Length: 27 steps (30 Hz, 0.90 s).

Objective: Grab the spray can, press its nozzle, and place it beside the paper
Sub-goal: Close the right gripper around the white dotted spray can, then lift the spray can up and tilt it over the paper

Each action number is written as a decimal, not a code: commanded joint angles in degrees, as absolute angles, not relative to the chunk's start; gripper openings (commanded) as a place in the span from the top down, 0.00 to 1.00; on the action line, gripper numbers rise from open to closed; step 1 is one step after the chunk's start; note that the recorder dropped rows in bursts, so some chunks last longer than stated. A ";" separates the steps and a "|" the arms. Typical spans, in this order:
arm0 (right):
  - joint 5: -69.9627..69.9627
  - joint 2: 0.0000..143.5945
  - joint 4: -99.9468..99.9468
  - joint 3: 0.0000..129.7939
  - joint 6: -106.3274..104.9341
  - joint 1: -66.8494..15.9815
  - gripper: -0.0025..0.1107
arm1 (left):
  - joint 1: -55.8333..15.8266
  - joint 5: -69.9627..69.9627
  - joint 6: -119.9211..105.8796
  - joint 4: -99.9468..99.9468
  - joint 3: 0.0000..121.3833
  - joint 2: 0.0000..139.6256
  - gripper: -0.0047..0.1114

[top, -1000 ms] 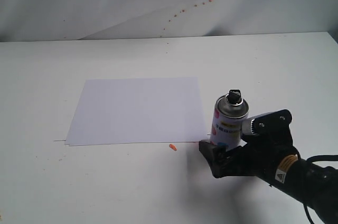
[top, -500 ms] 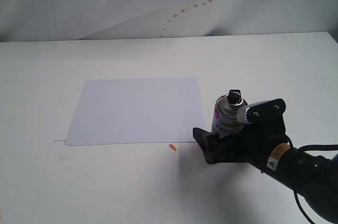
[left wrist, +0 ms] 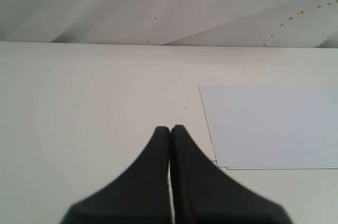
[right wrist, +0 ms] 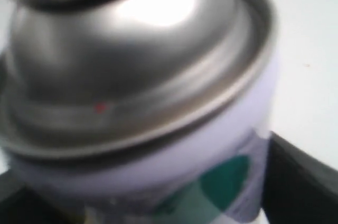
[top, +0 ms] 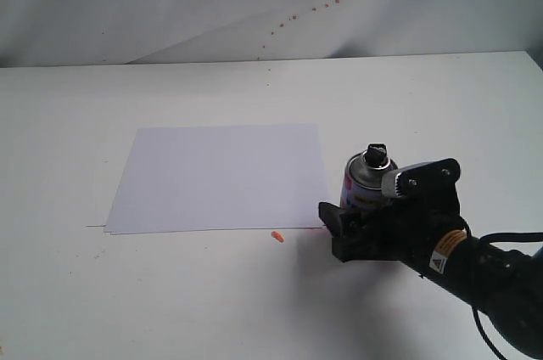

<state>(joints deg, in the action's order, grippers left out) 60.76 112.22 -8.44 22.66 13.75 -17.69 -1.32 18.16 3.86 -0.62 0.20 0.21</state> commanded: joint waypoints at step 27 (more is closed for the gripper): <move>24.79 95.43 -15.33 37.28 5.96 -17.33 0.98 | -1.61 17.89 4.05 -0.82 0.00 0.00 0.96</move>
<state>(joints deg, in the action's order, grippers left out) 32.38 98.23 -10.65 31.51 4.61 -17.69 -1.32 18.16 3.86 -0.62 0.20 0.21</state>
